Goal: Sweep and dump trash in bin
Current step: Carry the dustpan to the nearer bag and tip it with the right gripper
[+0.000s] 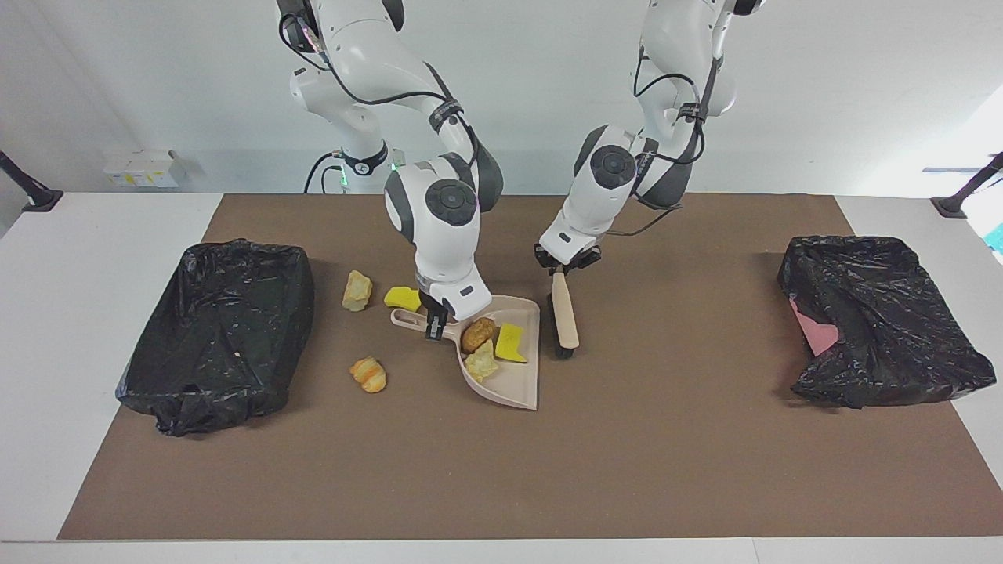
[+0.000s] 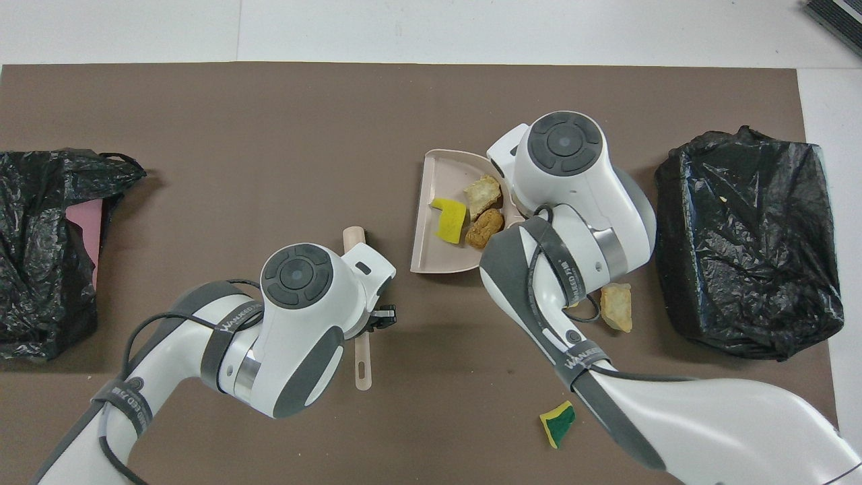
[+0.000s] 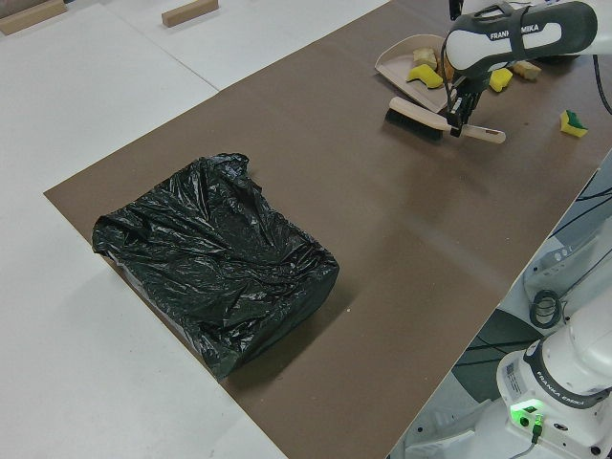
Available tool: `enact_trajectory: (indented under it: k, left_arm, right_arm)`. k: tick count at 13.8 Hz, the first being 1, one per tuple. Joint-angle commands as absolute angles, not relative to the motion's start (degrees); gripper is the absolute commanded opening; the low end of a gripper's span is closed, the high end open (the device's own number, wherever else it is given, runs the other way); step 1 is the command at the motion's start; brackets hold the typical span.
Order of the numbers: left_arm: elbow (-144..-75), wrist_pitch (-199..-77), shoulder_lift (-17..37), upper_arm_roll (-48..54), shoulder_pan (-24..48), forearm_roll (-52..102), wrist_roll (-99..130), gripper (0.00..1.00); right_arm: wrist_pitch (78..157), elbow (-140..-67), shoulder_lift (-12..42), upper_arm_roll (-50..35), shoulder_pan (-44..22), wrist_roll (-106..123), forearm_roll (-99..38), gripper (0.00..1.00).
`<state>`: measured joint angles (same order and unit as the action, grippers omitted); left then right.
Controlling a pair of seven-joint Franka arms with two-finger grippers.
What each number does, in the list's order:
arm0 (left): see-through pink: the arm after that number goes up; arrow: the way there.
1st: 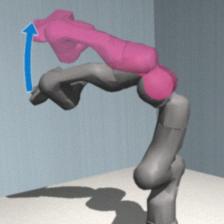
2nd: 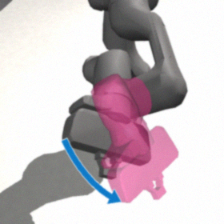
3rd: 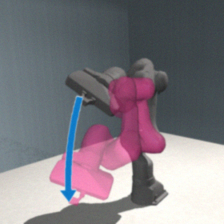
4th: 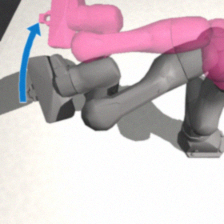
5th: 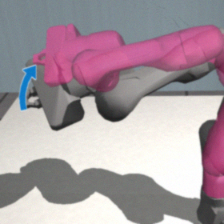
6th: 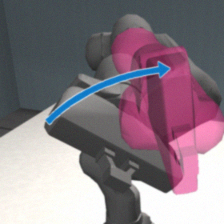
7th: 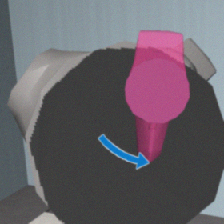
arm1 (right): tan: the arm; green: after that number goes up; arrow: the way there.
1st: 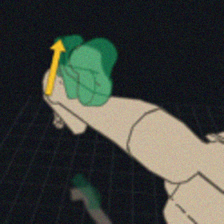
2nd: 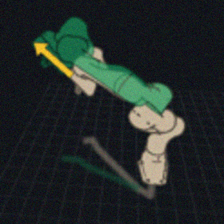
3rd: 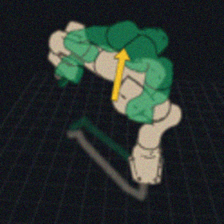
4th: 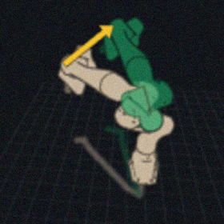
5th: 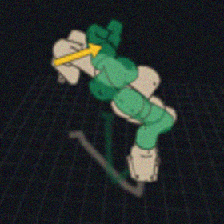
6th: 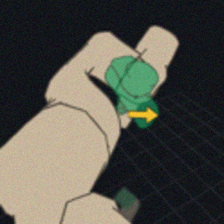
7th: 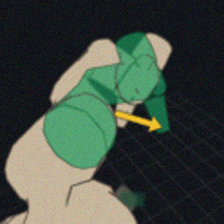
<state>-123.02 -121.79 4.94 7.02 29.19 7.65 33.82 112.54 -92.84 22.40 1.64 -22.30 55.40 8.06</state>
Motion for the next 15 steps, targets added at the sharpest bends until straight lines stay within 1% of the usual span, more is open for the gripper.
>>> enact_trajectory:
  k: [1,3,7,8,11,13,14,15]
  left_arm:
    - [-128.39,-121.55,-0.16,7.03,33.21,5.45,39.89,0.0]
    - [-132.7,-122.95,-3.24,7.03,37.24,5.45,43.22,0.0]
    - [-136.4,-124.18,-6.94,7.12,44.72,5.45,54.47,0.0]
    - [-136.93,-125.84,-6.94,7.21,45.95,5.36,56.32,0.0]
    - [-140.35,-130.77,-6.94,7.12,46.23,5.1,56.43,0.0]
    - [-140.36,-130.35,-6.94,7.21,46.23,2.82,56.25,0.0]
    - [-140.27,-130.34,-6.86,7.21,46.14,2.81,56.16,0.64]
    - [-139.66,-129.82,-6.59,7.12,46.06,2.73,56.16,1.0]
  right_arm:
    - [110.05,-93.43,17.68,1.14,-17.33,57.22,5.8,0.0]
    - [108.12,-93.78,14.87,1.14,-13.91,62.01,5.71,0.0]
    - [104.08,-94.13,10.56,1.14,-4.68,76.87,4.22,0.0]
    - [103.19,-94.3,9.68,1.14,-1.44,80.56,4.22,0.0]
    - [100.91,-94.75,7.82,1.14,6.92,91.63,4.22,0.0]
    - [101.6,-94.83,7.74,1.23,12.28,98.76,4.39,0.0]
    - [102.3,-94.92,7.65,1.32,14.65,101.14,5.35,0.0]
    - [103.52,-95.01,7.56,1.41,16.42,102.9,5.88,0.0]
